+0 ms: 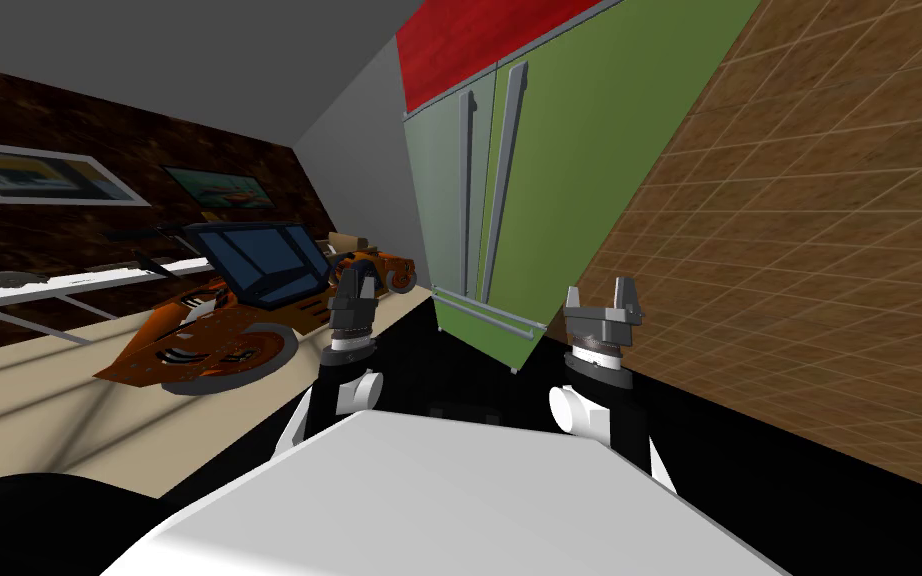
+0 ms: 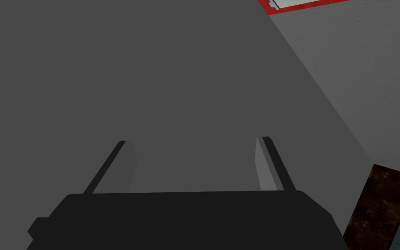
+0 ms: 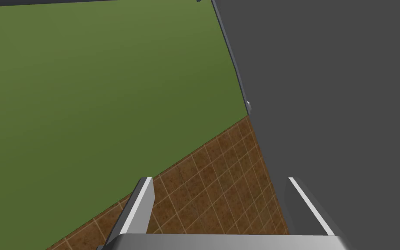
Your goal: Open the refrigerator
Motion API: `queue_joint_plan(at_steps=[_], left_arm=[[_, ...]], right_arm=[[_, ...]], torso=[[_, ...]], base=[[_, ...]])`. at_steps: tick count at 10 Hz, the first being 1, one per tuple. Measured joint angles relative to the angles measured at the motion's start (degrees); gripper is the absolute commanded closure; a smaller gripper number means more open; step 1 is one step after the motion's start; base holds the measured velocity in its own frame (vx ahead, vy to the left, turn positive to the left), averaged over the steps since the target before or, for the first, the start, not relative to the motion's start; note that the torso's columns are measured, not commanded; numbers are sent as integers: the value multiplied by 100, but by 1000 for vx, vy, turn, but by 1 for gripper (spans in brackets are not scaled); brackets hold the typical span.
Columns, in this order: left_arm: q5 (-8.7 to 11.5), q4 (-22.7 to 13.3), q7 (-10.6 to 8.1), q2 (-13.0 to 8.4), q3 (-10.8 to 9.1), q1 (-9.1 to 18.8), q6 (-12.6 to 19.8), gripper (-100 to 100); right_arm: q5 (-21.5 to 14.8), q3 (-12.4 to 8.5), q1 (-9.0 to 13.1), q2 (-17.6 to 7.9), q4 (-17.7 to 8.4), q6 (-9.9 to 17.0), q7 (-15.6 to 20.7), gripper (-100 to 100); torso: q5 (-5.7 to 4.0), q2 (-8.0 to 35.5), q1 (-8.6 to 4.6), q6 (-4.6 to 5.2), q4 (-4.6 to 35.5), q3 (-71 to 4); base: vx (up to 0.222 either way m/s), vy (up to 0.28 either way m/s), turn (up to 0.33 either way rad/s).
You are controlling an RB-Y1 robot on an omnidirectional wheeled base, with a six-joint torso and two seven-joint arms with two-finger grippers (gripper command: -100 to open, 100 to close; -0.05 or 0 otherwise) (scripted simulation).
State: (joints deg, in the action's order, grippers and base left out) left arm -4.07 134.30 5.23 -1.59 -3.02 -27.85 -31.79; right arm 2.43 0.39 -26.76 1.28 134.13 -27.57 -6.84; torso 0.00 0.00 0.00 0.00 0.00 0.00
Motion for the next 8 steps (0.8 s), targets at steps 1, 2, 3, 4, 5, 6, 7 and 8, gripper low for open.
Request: queue_joint_plan(at_steps=[1,2,3,4,5,6,7,8], left_arm=[[0,0,0,0,0,0,0,0],[0,0,0,0,0,0,0,0],[0,1,0,0,0,0,0,0],[0,1,0,0,0,0,0,0],[0,1,0,0,0,0,0,0],[0,1,0,0,0,0,0,0],[0,1,0,0,0,0,0,0],[0,2,0,0,0,0,0,0]], right_arm=[[0,0,0,0,0,0,0,0],[0,0,0,0,0,0,0,0],[0,0,0,0,1,0,0,0],[0,0,0,0,1,0,0,0],[0,0,0,0,1,0,0,0],[0,0,0,0,1,0,0,0],[0,0,0,0,2,0,0,0],[0,0,0,0,2,-1,0,0]], torso=[[0,232,0,0,235,-467],[0,597,0,0,600,-1200],[0,1003,0,0,1006,-2014],[0,1422,0,0,1424,-2850],[0,1845,0,0,1846,-3692],[0,2269,0,0,2268,-4536],[0,2693,0,0,2691,-5381],[0,3116,0,0,3114,-6227]], base=[[0,0,0],[0,0,0],[0,0,0],[0,0,0],[0,0,0],[0,0,0],[0,0,0],[0,0,0]])
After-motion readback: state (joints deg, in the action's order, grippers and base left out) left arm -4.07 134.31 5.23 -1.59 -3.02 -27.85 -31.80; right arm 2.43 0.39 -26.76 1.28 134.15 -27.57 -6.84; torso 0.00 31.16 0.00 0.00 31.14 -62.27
